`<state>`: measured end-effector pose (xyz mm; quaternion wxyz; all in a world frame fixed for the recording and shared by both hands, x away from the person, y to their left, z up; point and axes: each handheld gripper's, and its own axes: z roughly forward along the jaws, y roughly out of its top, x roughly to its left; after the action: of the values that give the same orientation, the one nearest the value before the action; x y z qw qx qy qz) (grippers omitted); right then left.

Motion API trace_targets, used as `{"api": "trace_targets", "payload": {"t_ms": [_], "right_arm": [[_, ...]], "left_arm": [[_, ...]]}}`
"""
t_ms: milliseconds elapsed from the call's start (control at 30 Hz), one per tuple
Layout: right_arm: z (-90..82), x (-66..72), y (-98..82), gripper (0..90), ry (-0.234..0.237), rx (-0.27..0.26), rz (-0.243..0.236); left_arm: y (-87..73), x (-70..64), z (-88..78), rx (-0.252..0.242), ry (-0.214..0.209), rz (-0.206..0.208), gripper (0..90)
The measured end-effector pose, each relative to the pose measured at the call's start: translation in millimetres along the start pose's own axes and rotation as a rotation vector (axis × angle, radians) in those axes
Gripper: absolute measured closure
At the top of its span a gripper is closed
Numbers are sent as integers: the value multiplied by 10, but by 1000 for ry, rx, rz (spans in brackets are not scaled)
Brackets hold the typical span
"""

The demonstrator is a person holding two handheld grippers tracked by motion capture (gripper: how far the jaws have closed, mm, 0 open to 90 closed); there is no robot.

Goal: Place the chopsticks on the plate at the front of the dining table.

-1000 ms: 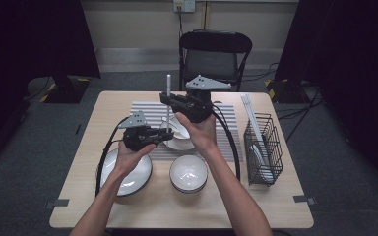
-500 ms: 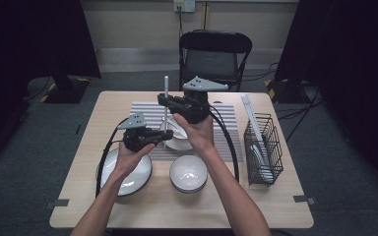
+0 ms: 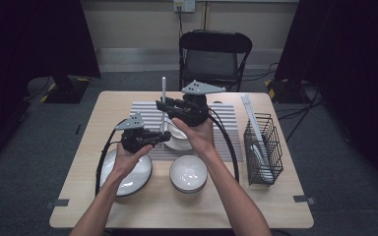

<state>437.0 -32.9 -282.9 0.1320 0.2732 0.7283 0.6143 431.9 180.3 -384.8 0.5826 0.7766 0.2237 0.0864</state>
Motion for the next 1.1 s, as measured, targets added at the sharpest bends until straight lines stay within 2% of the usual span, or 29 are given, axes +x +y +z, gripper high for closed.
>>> {"api": "trace_targets", "payload": {"t_ms": [67,400,900,1100], "right_arm": [[0,-3,-16,683,-7,5,-3],[1,-22,-90,677,-23,16,-16],[36,-77,-152,641,-40,29,-2],[31,-103,-182,641,-60,41,-2]], "left_arm": [[0,4,-5,1,0,0,863],[-36,-1,-55,11,14,5,863],[-75,26,-147,1,17,-10,864],[-86,57,-188,-11,15,-18,864]]}}
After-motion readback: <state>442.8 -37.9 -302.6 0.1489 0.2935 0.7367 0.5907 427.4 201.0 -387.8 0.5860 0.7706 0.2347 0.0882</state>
